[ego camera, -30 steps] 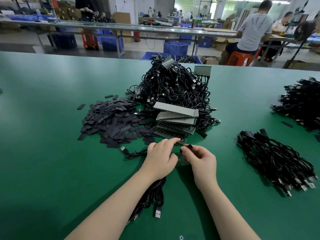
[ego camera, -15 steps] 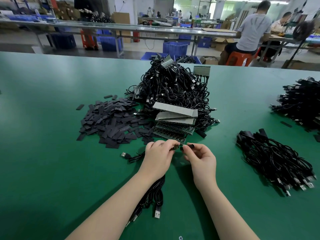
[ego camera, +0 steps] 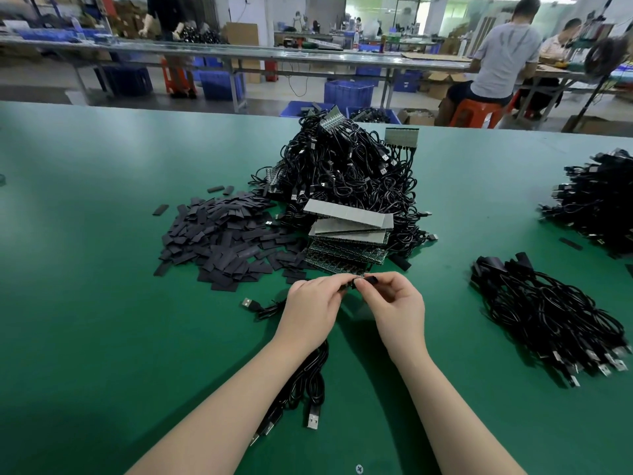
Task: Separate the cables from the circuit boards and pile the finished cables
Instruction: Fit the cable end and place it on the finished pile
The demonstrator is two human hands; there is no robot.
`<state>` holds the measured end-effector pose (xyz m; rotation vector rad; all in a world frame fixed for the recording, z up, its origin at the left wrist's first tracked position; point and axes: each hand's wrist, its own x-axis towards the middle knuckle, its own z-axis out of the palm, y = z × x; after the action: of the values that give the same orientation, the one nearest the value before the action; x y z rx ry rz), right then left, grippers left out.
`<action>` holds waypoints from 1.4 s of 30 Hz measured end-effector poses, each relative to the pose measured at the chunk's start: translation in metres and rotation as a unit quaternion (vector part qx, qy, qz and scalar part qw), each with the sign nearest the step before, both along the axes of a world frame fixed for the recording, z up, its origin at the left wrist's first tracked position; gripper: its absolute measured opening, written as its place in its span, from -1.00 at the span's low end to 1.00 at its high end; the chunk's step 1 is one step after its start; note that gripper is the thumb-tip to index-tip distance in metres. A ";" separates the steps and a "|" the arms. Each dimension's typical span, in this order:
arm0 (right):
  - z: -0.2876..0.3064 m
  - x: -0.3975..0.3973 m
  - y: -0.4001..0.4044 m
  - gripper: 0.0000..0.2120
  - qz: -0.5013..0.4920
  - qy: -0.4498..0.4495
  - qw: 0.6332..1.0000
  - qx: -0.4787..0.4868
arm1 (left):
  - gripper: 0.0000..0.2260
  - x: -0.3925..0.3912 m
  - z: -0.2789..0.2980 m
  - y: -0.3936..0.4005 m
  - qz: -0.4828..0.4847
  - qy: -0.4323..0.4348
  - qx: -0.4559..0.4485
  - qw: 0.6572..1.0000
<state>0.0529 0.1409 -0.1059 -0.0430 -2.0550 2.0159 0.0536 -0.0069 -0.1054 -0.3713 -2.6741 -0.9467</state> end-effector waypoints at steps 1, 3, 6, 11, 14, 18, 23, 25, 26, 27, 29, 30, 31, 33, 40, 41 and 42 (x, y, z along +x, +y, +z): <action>0.001 -0.002 0.000 -0.89 0.001 0.003 1.000 0.001 | -0.66 0.000 0.000 0.000 0.003 -0.001 -0.001 1.000; 0.000 -0.005 0.002 -0.90 -0.004 -0.001 1.000 -0.006 | -0.68 -0.001 -0.001 0.000 0.005 -0.001 -0.009 1.000; -0.003 -0.006 0.005 -0.92 -0.005 -0.027 0.999 -0.036 | -0.69 -0.001 -0.002 0.000 0.002 0.002 -0.017 1.000; -0.006 -0.004 0.008 -0.94 0.010 -0.043 0.998 -0.047 | -0.68 -0.001 -0.002 0.000 -0.002 -0.001 -0.016 1.000; -0.006 -0.003 0.007 -0.94 0.012 -0.046 0.998 -0.045 | -0.67 -0.001 -0.002 0.000 -0.005 -0.003 -0.017 1.000; -0.006 -0.003 0.007 -0.93 0.012 -0.035 0.999 -0.040 | -0.67 -0.001 -0.001 0.000 -0.007 -0.002 -0.031 0.999; -0.007 -0.003 0.006 -0.92 0.014 -0.019 0.999 -0.034 | -0.67 0.000 -0.001 0.000 -0.014 0.004 -0.026 1.000; -0.006 -0.003 0.006 -0.92 0.019 -0.018 0.999 -0.033 | -0.67 0.000 -0.001 0.000 -0.013 0.005 -0.019 1.000; -0.006 -0.003 0.006 -0.92 0.020 -0.020 0.999 -0.033 | -0.67 0.000 -0.001 0.000 -0.012 0.005 -0.015 1.000; -0.006 -0.002 0.006 -0.92 0.020 -0.021 0.999 -0.034 | -0.67 0.000 -0.001 0.000 -0.011 0.005 -0.012 1.000; -0.006 -0.002 0.007 -0.92 0.021 -0.020 0.999 -0.032 | -0.66 -0.001 -0.002 0.000 -0.012 0.004 -0.009 1.000; -0.005 -0.002 0.007 -0.92 0.022 -0.019 0.999 -0.029 | -0.66 -0.001 -0.002 0.000 -0.014 0.004 -0.009 1.000; -0.005 -0.002 0.007 -0.92 0.024 -0.019 0.999 -0.028 | -0.66 -0.001 -0.002 0.000 -0.014 0.004 -0.009 1.000; -0.005 -0.002 0.006 -0.92 0.026 -0.019 0.999 -0.028 | -0.66 -0.001 -0.003 -0.001 -0.012 0.007 -0.008 1.000; -0.006 -0.003 0.005 -0.92 0.026 -0.027 0.999 -0.017 | -0.66 0.001 -0.001 -0.001 -0.020 0.020 0.012 1.000; -0.006 -0.003 0.005 -0.92 0.028 -0.027 0.999 -0.010 | -0.66 0.001 0.000 -0.001 -0.022 0.021 0.013 0.999; -0.006 -0.003 0.005 -0.92 0.031 -0.028 0.999 -0.006 | -0.66 0.001 0.000 -0.001 -0.024 0.021 0.016 0.999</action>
<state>0.0498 0.1463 -0.1119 -0.0400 -2.1027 2.0871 0.0548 -0.0078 -0.1054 -0.4442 -2.6198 -0.9844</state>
